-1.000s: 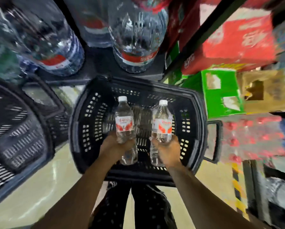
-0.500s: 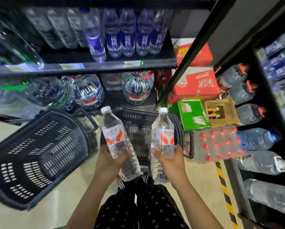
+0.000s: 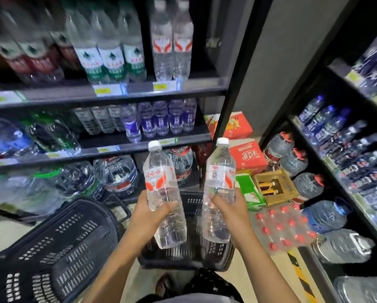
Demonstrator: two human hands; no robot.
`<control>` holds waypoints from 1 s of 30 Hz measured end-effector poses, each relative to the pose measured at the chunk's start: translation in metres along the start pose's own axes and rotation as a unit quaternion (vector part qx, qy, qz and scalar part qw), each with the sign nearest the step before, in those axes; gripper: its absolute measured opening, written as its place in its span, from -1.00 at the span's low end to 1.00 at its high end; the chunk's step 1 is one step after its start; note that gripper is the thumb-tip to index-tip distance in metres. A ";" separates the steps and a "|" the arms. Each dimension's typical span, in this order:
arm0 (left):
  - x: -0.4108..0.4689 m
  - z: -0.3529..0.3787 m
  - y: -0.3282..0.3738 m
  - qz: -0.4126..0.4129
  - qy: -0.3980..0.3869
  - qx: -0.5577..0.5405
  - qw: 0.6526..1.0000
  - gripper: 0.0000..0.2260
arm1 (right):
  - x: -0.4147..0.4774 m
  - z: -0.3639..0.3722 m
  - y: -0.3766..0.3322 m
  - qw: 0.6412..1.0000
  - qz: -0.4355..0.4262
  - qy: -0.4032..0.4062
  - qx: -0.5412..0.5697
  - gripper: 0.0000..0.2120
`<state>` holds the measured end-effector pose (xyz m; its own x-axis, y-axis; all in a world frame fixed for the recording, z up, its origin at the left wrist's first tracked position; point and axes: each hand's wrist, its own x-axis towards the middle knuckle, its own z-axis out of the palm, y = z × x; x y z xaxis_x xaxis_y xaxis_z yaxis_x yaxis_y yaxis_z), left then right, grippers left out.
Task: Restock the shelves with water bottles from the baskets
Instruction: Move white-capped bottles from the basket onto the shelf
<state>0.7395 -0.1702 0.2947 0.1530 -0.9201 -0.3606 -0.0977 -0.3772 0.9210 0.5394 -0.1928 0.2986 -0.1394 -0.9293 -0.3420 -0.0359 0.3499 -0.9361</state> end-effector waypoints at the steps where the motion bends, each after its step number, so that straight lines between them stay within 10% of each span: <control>1: 0.000 0.003 0.011 0.017 -0.003 0.003 1.000 -0.39 | -0.001 -0.004 -0.010 1.000 -0.009 -0.001 0.008 -0.76; 5: -0.006 0.022 0.055 0.084 -0.025 0.001 0.996 -0.61 | 0.000 -0.024 -0.045 0.997 -0.047 -0.027 0.051 -0.58; 9: -0.005 0.040 0.081 0.097 -0.016 -0.016 0.995 -0.33 | 0.007 -0.046 -0.074 0.990 -0.077 -0.071 0.098 -0.49; 19: 0.008 0.071 0.130 0.146 0.007 -0.026 0.989 -0.36 | 0.048 -0.083 -0.108 0.967 -0.093 -0.146 0.187 -0.25; 26: 0.042 0.074 0.155 0.151 0.021 0.014 0.988 -0.64 | 0.079 -0.078 -0.128 0.985 -0.125 -0.104 0.063 -0.36; 30: 0.077 0.065 0.177 0.153 0.027 0.035 0.987 -0.62 | 0.105 -0.059 -0.145 0.986 -0.149 -0.074 -0.019 -0.83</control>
<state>0.6698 -0.3144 0.4201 0.1580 -0.9858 -0.0568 -0.2148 -0.0905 0.9725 0.4715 -0.3341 0.4036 0.0296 -0.9976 -0.0631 -0.0901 0.0602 -0.9941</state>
